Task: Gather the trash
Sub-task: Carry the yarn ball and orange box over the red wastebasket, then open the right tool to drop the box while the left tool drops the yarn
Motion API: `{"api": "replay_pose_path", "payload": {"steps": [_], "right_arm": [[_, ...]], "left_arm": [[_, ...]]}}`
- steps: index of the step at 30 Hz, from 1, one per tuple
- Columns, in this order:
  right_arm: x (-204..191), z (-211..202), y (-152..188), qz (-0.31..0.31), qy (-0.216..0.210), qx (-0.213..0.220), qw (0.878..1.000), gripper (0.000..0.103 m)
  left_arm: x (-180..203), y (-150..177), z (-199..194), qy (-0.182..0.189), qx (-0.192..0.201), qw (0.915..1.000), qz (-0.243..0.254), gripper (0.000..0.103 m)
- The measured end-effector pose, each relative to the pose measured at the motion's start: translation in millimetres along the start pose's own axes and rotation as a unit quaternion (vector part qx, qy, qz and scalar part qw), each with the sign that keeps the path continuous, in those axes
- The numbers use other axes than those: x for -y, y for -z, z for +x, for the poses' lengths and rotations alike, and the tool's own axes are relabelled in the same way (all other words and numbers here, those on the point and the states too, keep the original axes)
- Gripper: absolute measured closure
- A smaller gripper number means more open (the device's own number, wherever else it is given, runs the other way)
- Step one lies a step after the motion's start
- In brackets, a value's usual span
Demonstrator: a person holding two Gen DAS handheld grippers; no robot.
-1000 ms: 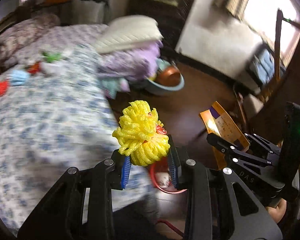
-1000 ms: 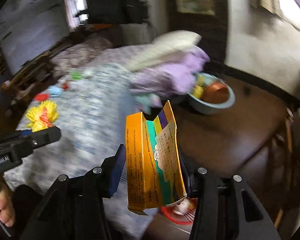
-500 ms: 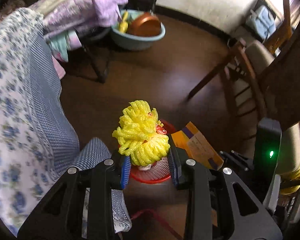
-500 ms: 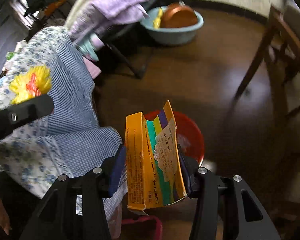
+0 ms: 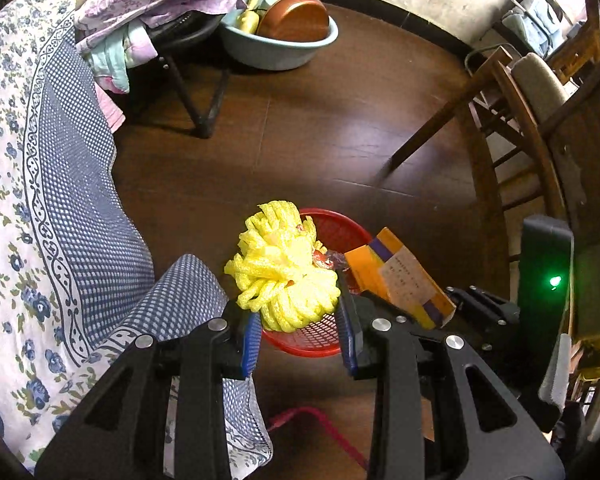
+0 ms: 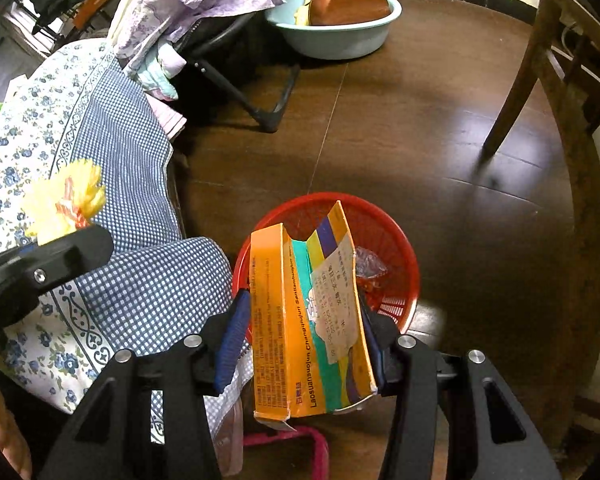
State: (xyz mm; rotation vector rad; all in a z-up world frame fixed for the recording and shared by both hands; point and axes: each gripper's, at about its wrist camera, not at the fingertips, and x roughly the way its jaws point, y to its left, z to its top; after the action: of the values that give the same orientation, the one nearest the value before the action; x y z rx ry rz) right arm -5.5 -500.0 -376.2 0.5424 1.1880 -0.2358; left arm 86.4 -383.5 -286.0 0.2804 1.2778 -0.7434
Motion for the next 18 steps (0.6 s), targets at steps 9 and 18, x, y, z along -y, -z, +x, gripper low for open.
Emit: {"api": "replay_pose_path", "payload": {"steps": [9,18], "right_arm": [[5.7,19.9,-3.1,-0.005,0.052,-0.013,0.999,0.035],[26.4,11.7,31.4,-0.011,0.077,-0.061,0.995,0.035]], "left_arm": [[0.4,-1.6,10.0,0.001,0.000,1.0000,0.008,0.070],[4.3,-0.8,41.2,0.054,-0.056,0.9970,0.003,0.070]]}}
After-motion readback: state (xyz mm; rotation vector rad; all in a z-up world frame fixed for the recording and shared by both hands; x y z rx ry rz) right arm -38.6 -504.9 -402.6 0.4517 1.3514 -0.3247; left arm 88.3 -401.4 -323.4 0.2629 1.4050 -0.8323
